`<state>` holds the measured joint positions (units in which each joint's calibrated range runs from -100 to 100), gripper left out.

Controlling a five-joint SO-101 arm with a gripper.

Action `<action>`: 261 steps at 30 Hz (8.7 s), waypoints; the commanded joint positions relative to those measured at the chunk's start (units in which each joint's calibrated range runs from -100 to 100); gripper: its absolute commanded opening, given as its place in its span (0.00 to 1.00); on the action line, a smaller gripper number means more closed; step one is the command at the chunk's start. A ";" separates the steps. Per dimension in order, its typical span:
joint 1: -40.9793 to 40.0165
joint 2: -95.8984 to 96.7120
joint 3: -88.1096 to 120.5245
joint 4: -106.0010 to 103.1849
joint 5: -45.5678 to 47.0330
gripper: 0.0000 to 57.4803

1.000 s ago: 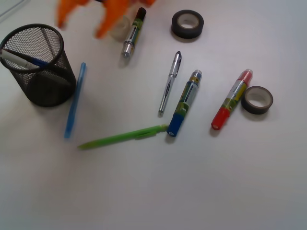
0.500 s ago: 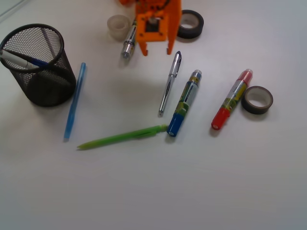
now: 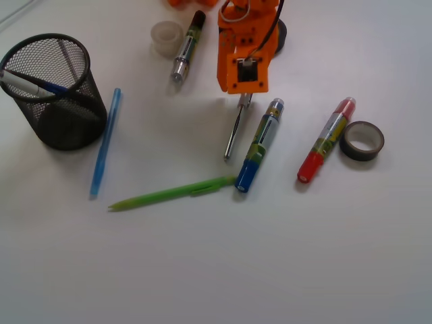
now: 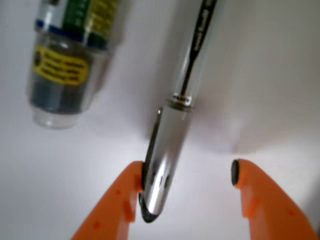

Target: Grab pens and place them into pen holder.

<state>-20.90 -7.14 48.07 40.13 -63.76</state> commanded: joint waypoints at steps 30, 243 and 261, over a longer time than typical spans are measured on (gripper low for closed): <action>16.60 -13.04 -16.82 -28.41 17.83 0.01; 15.18 39.40 -57.67 27.50 49.87 0.32; 15.41 59.80 -91.64 49.20 49.52 0.01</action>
<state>-5.29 53.57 -43.40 88.94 -14.04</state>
